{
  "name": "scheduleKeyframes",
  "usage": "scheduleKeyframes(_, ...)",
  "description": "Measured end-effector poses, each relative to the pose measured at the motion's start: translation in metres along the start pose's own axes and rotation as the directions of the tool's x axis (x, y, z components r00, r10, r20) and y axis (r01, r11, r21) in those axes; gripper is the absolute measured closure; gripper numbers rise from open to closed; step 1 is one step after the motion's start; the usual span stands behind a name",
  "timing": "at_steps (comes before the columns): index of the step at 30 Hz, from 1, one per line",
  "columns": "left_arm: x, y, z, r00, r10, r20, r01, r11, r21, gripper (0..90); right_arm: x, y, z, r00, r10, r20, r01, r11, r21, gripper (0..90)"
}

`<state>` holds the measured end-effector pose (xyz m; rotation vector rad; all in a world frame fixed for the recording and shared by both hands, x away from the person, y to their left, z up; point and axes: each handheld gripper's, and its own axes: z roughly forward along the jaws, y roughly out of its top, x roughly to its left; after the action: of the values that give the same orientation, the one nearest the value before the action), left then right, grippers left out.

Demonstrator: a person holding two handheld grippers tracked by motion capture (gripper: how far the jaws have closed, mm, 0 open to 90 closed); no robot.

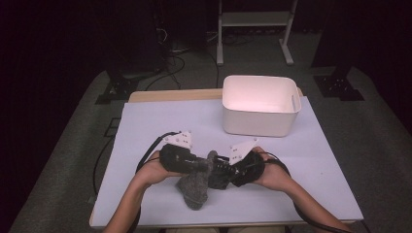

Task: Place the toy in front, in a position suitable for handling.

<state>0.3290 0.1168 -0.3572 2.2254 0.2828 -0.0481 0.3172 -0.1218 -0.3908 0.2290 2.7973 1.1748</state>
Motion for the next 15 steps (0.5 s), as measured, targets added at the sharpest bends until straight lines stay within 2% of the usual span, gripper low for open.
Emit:
scheduleKeyframes(1, -0.001, 0.002, 0.006, 1.0, 0.003, 0.004, -0.003, 1.0, 0.009, 79.6, 0.0, -0.002, -0.004, 0.9999, -0.009, 0.01, 0.009, 1.0, 0.008, 52.8)
scheduleKeyframes(3, -0.002, 0.005, 0.021, 0.9993, 0.009, 0.036, -0.01, 0.9999, 0.014, 79.5, 0.0, -0.007, -0.014, 0.9998, 0.01, 0.019, -0.01, 1.0, 0.019, 53.2)
scheduleKeyframes(6, -0.003, 0.009, 0.038, 0.9981, 0.018, 0.06, -0.019, 0.9994, 0.027, 79.5, 0.0, -0.018, -0.022, 0.9996, 0.02, 0.022, -0.021, 0.999, 0.037, 52.9)
scheduleKeyframes(11, -0.003, 0.015, 0.052, 0.9978, 0.031, 0.059, -0.034, 0.9976, 0.06, 79.3, -0.001, -0.044, -0.033, 0.9979, 0.064, 0.009, -0.065, 0.997, 0.044, 53.7)
scheduleKeyframes(15, -0.006, 0.021, 0.058, 0.9972, 0.051, 0.054, -0.056, 0.9947, 0.086, 79.4, -0.002, -0.059, -0.036, 0.996, 0.09, -0.005, -0.09, 0.996, 0.019, 53.8)
